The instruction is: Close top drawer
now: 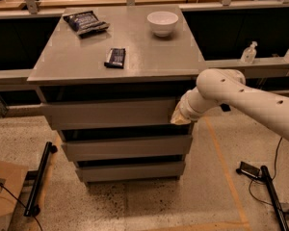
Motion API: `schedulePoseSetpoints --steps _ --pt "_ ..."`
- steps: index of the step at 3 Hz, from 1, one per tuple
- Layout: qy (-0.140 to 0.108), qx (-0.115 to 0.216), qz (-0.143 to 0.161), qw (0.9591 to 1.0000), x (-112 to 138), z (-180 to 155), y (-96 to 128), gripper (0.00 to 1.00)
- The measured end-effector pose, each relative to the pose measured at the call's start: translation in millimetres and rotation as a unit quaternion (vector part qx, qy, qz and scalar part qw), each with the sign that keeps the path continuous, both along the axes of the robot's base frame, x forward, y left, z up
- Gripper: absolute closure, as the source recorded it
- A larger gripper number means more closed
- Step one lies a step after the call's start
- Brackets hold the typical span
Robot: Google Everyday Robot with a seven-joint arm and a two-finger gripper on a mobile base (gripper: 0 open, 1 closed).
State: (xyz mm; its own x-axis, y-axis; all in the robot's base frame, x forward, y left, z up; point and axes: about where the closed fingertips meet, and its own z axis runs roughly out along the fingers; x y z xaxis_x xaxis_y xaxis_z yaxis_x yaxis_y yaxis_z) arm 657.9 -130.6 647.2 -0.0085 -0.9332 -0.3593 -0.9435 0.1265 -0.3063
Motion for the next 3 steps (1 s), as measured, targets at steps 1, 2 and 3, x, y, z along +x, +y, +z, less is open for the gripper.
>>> schedulePoseSetpoints --steps 1,2,3 --pt "0.025 -0.016 0.021 0.9993 -0.3 -7.5 -0.5 0.78" --pt "0.080 -0.038 0.030 0.9956 -34.6 -7.0 -11.7 0.99" --pt "0.103 -0.057 0.030 0.9926 -70.5 10.4 -18.7 0.86"
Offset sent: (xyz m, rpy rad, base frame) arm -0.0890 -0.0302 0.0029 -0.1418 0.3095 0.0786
